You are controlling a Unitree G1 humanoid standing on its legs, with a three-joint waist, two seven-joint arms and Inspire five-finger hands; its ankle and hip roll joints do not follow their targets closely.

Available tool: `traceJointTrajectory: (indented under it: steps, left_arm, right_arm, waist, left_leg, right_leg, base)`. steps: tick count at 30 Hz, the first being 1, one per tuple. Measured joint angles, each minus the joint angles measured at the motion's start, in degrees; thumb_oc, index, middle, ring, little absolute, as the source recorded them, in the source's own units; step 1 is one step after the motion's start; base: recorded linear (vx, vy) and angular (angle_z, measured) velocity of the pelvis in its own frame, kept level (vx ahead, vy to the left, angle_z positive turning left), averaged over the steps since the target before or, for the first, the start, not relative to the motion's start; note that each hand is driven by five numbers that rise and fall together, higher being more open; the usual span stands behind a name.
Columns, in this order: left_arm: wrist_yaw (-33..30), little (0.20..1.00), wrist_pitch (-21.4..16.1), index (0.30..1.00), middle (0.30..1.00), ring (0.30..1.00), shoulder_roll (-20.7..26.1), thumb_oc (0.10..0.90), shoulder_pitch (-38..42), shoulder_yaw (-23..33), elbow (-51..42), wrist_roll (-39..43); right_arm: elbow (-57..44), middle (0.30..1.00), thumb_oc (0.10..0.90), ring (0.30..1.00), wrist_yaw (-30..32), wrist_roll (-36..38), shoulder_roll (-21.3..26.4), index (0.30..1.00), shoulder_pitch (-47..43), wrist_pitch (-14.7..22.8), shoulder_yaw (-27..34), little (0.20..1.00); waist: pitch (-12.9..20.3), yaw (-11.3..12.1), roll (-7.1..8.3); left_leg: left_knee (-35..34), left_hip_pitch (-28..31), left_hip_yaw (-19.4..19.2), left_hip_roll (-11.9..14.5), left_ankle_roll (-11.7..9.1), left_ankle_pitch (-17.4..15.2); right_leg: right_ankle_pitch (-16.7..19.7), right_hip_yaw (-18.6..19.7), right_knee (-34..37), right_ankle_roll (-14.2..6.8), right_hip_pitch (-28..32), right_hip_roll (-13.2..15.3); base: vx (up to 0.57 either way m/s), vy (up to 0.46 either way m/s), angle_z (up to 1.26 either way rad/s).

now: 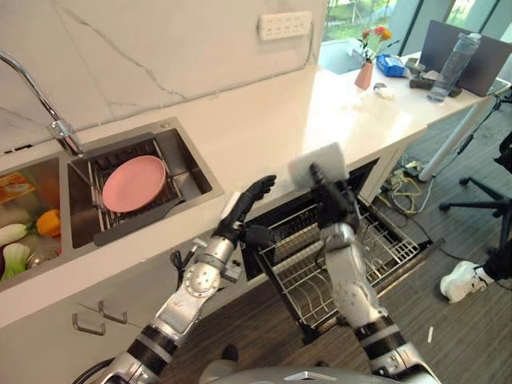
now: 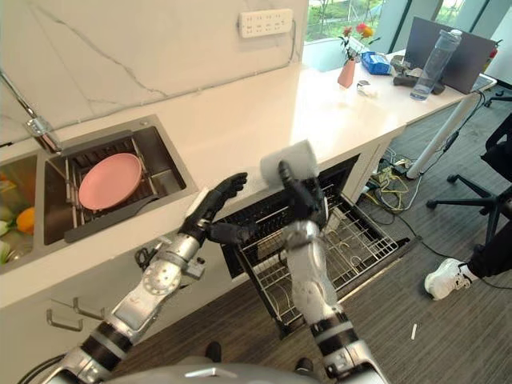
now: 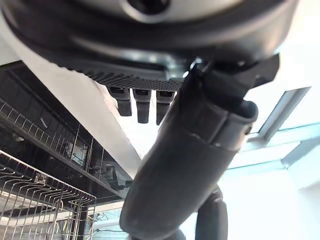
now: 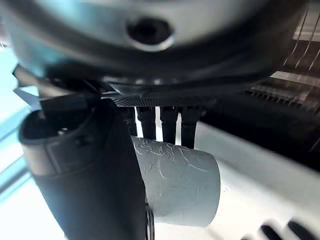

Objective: Place the dishes in the dishwasher.

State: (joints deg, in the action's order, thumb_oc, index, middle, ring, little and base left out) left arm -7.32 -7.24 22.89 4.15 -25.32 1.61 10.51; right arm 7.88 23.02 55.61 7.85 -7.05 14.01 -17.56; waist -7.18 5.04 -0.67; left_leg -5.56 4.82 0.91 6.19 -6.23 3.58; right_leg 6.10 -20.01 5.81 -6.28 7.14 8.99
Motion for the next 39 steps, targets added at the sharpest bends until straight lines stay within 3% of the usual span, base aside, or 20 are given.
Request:
traceJointTrajectory:
  steps: [8,13,19,23,24,25,28,29,30,34,39]
  left_arm:
    - [9.10,0.900,-1.19,0.900,0.900,0.900,-1.47,0.800,-7.73,8.68,-0.02,9.14]
    - [12.85,0.900,-1.42,0.900,0.900,0.900,-2.78,0.800,-8.77,11.97,1.13,9.25]
    - [15.34,0.900,-3.69,0.900,0.900,0.900,-8.56,0.800,-9.56,14.32,7.24,9.04]
    - [16.40,0.900,-3.72,0.900,0.900,0.900,-9.68,0.800,-9.52,15.72,8.64,8.95]
    - [16.68,0.900,-3.72,0.900,0.900,0.900,-9.34,0.800,-9.52,16.07,8.67,8.95]
    - [16.79,0.900,-3.72,0.900,0.900,0.900,-9.37,0.800,-9.52,16.32,8.74,8.95]
    - [16.85,0.900,-3.73,0.900,0.900,0.900,-9.32,0.800,-9.55,16.57,8.75,8.88]
    - [16.83,0.900,-3.71,0.900,0.900,0.900,-9.12,0.800,-9.52,16.65,8.53,8.87]
    - [16.81,0.900,-3.68,0.900,0.900,0.900,-8.96,0.800,-9.48,16.66,8.46,8.87]
    - [15.08,0.900,-3.48,0.900,0.900,0.900,-8.33,0.800,-10.34,16.79,6.03,9.01]
    - [12.64,0.900,-2.61,0.900,0.900,0.900,-6.79,0.800,-12.52,17.28,1.12,9.27]
  right_arm:
    - [6.61,0.300,0.400,0.300,-7.05,-7.28,3.98,0.300,10.29,-8.65,7.59,0.300]
    - [10.10,0.300,0.400,0.300,-7.57,-10.32,4.44,0.300,14.56,-11.07,10.18,0.300]
    - [11.69,0.300,0.400,0.300,-11.99,-16.01,6.66,0.300,15.59,-11.27,10.67,0.300]
    - [14.23,0.302,0.402,0.302,-16.52,-28.14,12.66,0.302,15.47,-14.53,8.31,0.302]
    - [14.53,0.385,0.456,0.385,-17.58,-32.11,14.63,0.385,15.47,-15.74,8.10,0.385]
    - [14.77,0.401,0.467,0.401,-17.96,-34.65,15.92,0.401,15.46,-16.17,7.43,0.401]
    - [16.59,0.585,0.590,0.585,-19.04,-41.03,18.50,0.585,15.05,-17.77,6.98,0.585]
    - [17.78,0.834,0.756,0.834,-18.99,-42.55,18.54,0.834,14.37,-17.81,6.66,0.834]
    - [19.43,0.900,0.800,0.900,-18.95,-43.74,18.54,0.900,13.31,-17.93,6.02,0.900]
    - [26.02,0.900,0.800,0.900,-18.13,-47.78,15.49,0.900,8.92,-18.99,5.00,0.900]
    - [30.52,0.900,0.800,0.900,-15.74,-52.33,11.26,0.900,5.15,-19.07,5.06,0.900]
  waist:
    - [1.05,-0.93,2.08]
    - [1.55,-0.90,1.18]
    - [3.84,-0.65,-1.41]
    - [4.64,0.02,-1.25]
    - [4.64,0.25,-1.20]
    - [4.64,0.31,-1.20]
    - [4.61,0.99,-0.96]
    - [4.61,1.13,-0.85]
    - [4.61,1.12,-0.70]
    - [4.27,3.24,-0.16]
    - [2.57,4.19,0.46]
  left_leg:
    - [-0.03,0.27,0.62,0.18,-0.36,-1.08]
    - [-0.03,0.24,1.37,0.14,-0.09,-1.03]
    - [-0.03,0.22,1.83,0.01,-0.23,-1.19]
    - [-0.03,0.14,2.40,0.50,-0.41,-1.27]
    - [-0.04,0.00,2.67,0.58,-0.48,-1.21]
    - [-0.04,-0.04,2.76,0.63,-0.51,-1.23]
    - [-0.03,-0.18,3.55,0.82,-0.61,-1.10]
    - [-0.03,-0.30,4.01,0.83,-0.60,-1.09]
    - [-0.03,-0.48,4.36,0.89,-0.62,-1.07]
    - [-0.02,-1.55,6.03,1.26,-0.95,-0.09]
    - [0.01,-1.73,7.04,0.81,-0.93,0.11]
  right_leg:
    - [-1.01,-0.79,0.18,-0.31,1.22,0.11]
    - [-1.31,-1.87,0.17,-0.37,1.67,0.06]
    - [-1.60,-2.59,0.21,-0.68,2.00,0.02]
    - [-1.99,-3.17,0.24,-0.78,2.22,-0.26]
    - [-2.03,-3.39,0.25,-0.73,2.28,-0.37]
    - [-2.04,-3.52,0.25,-0.72,2.28,-0.40]
    - [-2.25,-4.37,0.26,-0.69,2.64,-0.61]
    - [-2.31,-4.83,0.26,-0.61,2.81,-0.72]
    - [-2.36,-5.21,0.26,-0.58,2.86,-0.82]
    - [-2.64,-7.03,0.26,-0.33,2.95,-1.27]
    - [-2.60,-8.10,0.23,-0.23,3.47,-1.01]
  base:
    - [-0.01,-0.005,0.05]
    - [0.00,-0.008,0.08]
    - [-0.01,-0.014,0.05]
    - [-0.01,-0.026,0.07]
    - [0.00,-0.033,0.07]
    - [0.00,-0.019,0.09]
    - [0.00,-0.023,0.13]
    - [0.01,-0.024,0.18]
    - [0.01,-0.027,0.27]
    - [0.00,-0.007,0.21]
    - [0.00,0.002,0.13]
